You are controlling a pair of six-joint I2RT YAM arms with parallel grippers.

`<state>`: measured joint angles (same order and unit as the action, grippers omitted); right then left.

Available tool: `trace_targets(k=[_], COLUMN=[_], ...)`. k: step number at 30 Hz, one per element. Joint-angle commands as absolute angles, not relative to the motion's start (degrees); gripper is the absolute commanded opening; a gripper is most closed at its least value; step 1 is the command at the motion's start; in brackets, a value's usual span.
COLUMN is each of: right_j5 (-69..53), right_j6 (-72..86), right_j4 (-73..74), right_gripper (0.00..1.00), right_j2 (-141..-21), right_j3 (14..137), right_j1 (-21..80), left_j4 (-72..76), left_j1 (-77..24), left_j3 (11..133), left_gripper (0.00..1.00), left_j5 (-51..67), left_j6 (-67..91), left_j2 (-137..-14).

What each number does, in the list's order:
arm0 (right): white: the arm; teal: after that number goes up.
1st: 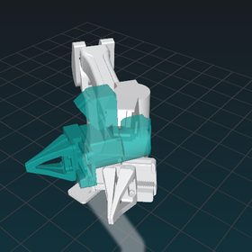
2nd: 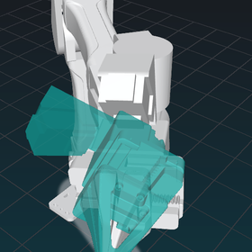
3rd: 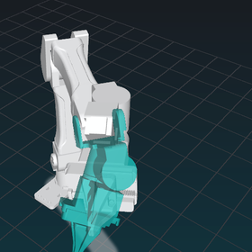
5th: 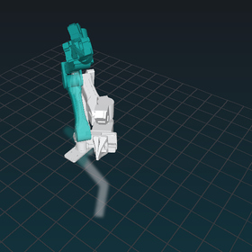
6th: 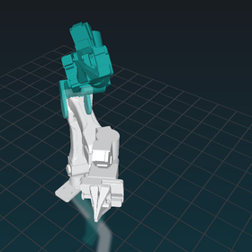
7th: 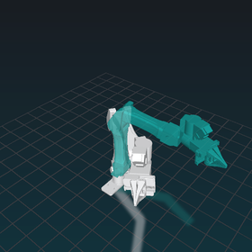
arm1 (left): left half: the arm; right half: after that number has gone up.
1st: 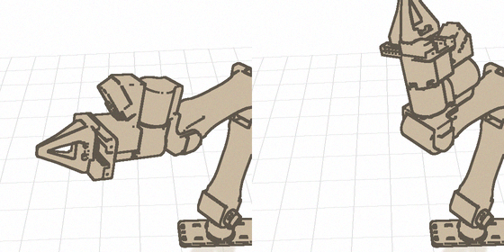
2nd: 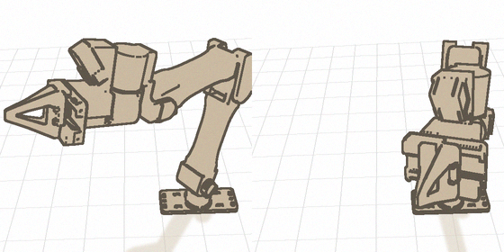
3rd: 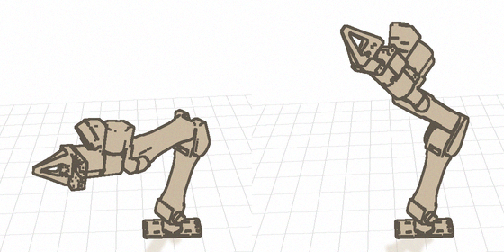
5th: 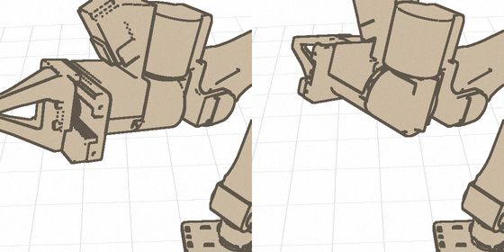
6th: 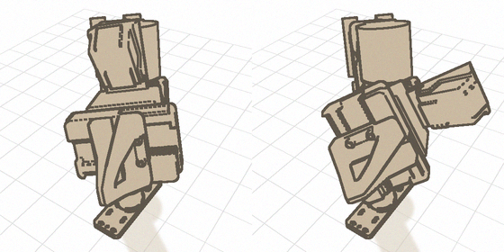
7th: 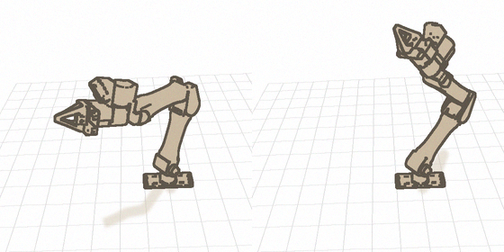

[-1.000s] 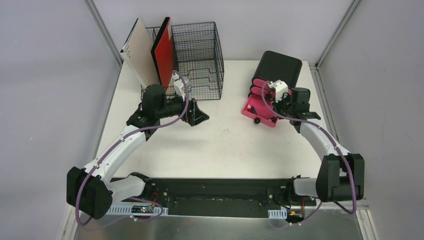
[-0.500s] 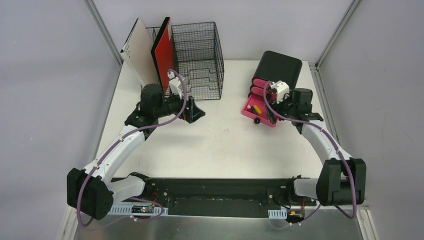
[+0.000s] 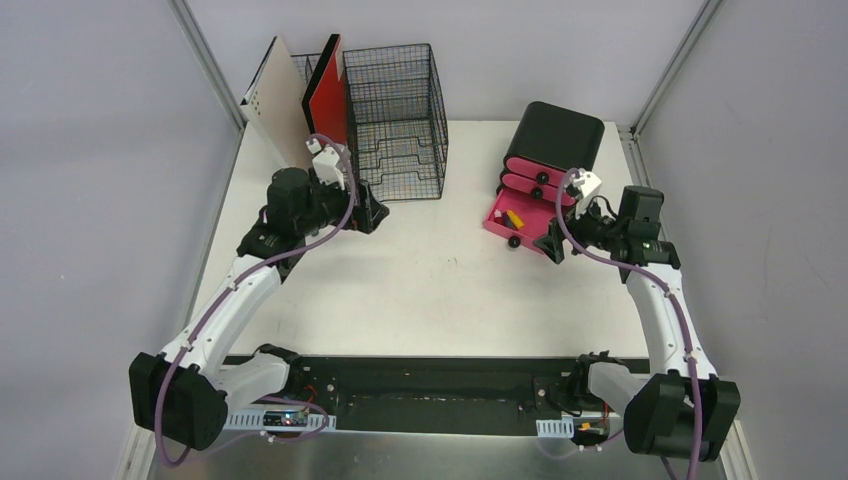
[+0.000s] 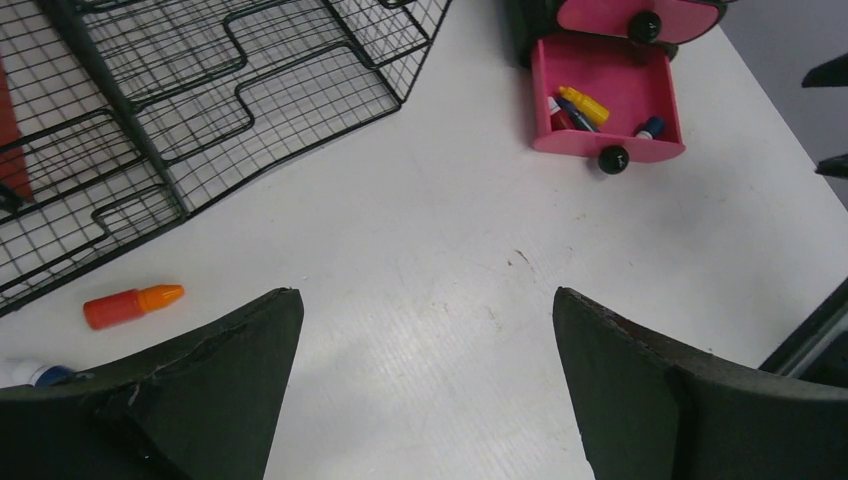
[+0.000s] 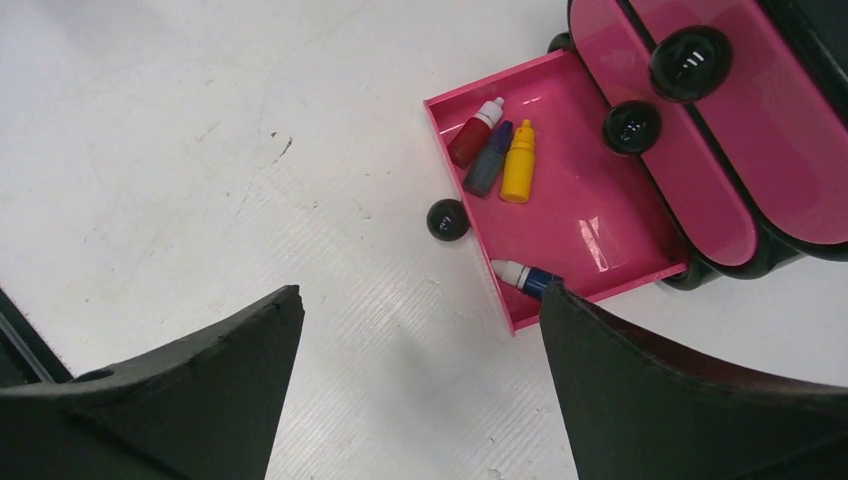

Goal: Organize the desk
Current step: Place the stationery in the drawer, then pick up the stationery from the center of the board.

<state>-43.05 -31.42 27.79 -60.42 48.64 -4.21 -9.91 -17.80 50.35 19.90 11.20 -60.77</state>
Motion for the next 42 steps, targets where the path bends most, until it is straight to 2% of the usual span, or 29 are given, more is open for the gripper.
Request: trace_targets(k=[1,4,9,16,24,28,29,31,42], right_j5=[-46.8,-46.1,-44.7,-45.2,-45.1,-45.5,-45.6,-45.7,-46.3], right_j6=[-33.6,-34.7,-36.3,-36.6,-37.4,-37.4,-37.4,-37.5,-37.5], right_j4=[29.6,29.7,31.0,31.2,31.9,31.9,31.9,31.9,31.9], right_gripper=[0.91,0.91,0.91,0.91,0.91,0.91,0.91,0.91,0.91], right_j2=[-59.1,-59.0,-60.0,-60.2,-60.8,-60.7,-60.7,-60.9,-61.2], right_j3=[51.5,51.3,51.6,51.5,51.5,51.4,51.4,51.3,51.2], right_j1=[-5.1,-5.2,-5.2,-5.4,-5.6,-5.7,-5.7,-5.7,-5.8], left_j4=[-10.6,-12.0,-12.0,-13.1,-19.2,-27.0,-28.8,-34.6,-39.2], left_j1=[-16.2,-14.9,-10.1,-2.6,4.3,4.9,4.9,4.9,4.8], left_j3=[51.3,52.1,52.1,53.0,57.3,63.4,64.7,68.2,72.3], left_gripper=[0.99,0.97,0.88,0.86,0.82,0.76,0.7,0.65,0.54], left_j5=[15.6,14.3,14.6,14.5,8.5,6.4,6.0,4.4,2.6], left_j6=[12.9,14.0,16.1,18.4,25.2,26.8,27.4,29.2,30.7], left_j2=[-61.7,-63.2,-65.7,-70.7,-81.8,-89.4,-91.3,-94.7,-102.1])
